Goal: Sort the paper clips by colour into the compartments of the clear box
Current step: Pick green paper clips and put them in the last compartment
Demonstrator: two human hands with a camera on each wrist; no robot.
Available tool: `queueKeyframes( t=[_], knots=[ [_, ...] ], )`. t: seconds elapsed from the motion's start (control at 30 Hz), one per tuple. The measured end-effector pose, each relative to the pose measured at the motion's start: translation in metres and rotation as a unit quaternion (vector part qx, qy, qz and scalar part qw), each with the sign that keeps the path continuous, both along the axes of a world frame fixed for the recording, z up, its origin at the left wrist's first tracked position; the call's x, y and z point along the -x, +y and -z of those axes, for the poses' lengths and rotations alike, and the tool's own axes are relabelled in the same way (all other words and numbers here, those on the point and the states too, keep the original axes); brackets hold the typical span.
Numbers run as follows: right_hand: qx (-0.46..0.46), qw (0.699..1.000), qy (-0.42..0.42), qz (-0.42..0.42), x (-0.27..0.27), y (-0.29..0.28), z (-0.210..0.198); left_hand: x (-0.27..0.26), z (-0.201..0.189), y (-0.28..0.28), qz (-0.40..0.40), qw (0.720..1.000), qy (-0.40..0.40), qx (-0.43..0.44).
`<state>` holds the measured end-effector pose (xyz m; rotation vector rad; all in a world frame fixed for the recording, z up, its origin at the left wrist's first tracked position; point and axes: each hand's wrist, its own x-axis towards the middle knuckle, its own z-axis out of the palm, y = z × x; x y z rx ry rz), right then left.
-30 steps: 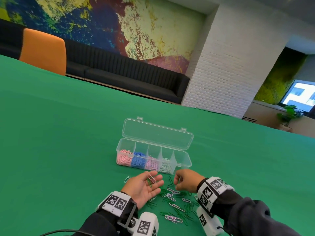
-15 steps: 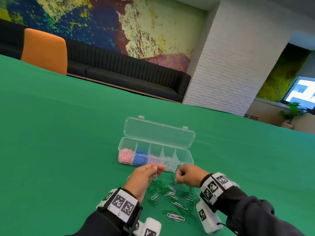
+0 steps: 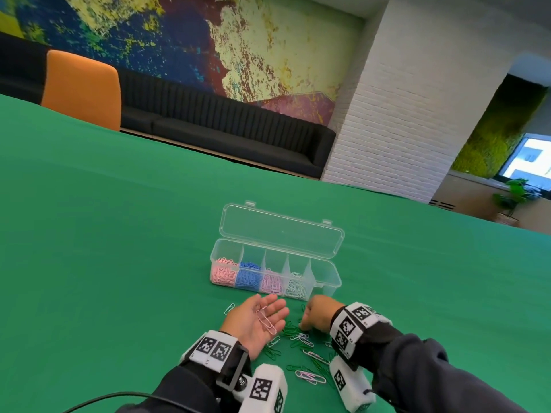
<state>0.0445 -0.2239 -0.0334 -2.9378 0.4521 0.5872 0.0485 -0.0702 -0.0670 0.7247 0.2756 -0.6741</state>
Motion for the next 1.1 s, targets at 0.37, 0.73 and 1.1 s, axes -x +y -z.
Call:
queueKeyframes(
  t=[0.37,0.73,1.1],
  knots=[
    [-0.221,0.973,-0.071,-0.015,0.014,0.004,-0.047,0.0,0.001,0.001,0.035,0.999,0.003,0.013],
    [-0.075,0.996,0.01,-0.038,0.03,-0.003,-0.011,-0.007,0.005,0.006,0.046,0.996,0.042,0.058],
    [-0.281,0.955,-0.093,-0.011,0.017,-0.003,-0.053,-0.007,0.003,0.004,0.022,0.99,0.075,0.119]
  ],
)
